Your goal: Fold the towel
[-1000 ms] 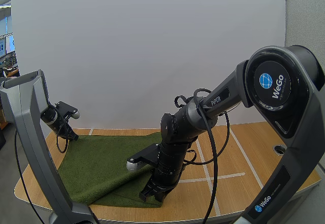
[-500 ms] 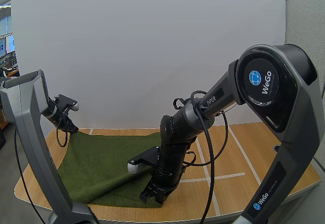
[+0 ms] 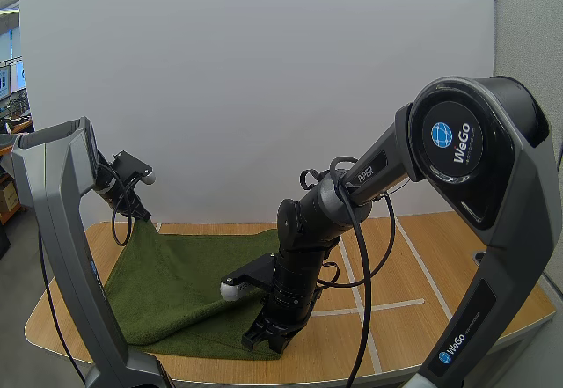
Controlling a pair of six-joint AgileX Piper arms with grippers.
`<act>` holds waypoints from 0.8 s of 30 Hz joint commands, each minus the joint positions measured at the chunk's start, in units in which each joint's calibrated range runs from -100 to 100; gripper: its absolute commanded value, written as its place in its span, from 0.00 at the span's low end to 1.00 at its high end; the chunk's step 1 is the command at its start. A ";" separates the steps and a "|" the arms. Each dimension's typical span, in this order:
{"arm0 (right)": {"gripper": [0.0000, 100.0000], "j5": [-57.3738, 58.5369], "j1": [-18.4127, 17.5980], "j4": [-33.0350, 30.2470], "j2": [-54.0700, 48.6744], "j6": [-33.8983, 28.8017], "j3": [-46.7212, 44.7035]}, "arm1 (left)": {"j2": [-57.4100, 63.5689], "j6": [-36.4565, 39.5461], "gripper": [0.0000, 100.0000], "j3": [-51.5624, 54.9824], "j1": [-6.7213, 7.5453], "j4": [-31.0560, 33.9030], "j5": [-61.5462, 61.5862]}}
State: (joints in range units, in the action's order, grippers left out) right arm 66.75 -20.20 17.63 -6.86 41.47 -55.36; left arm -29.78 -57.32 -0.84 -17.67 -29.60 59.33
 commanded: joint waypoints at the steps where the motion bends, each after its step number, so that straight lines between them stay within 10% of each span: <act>1: 0.00 1.21 -0.04 -0.68 0.68 0.09 -0.62 | -1.21 2.52 0.00 -0.50 -0.08 4.10 -3.60; 13: 0.00 1.21 -0.04 -0.68 0.68 0.09 -0.62 | -4.07 4.04 0.05 -0.50 -0.49 4.10 -3.78; 21: 0.00 1.16 -0.04 -0.45 0.68 0.09 -0.62 | -1.89 6.28 0.72 -1.45 -1.81 3.74 -3.59; 24: 0.00 1.16 -0.04 -0.45 0.68 0.09 -0.62 | 0.27 6.39 0.83 -1.48 -2.26 3.74 0.58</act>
State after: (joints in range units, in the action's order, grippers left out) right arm 66.75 -20.20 17.63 -6.86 41.47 -55.36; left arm -32.94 -52.06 -1.48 -19.22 -25.40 55.82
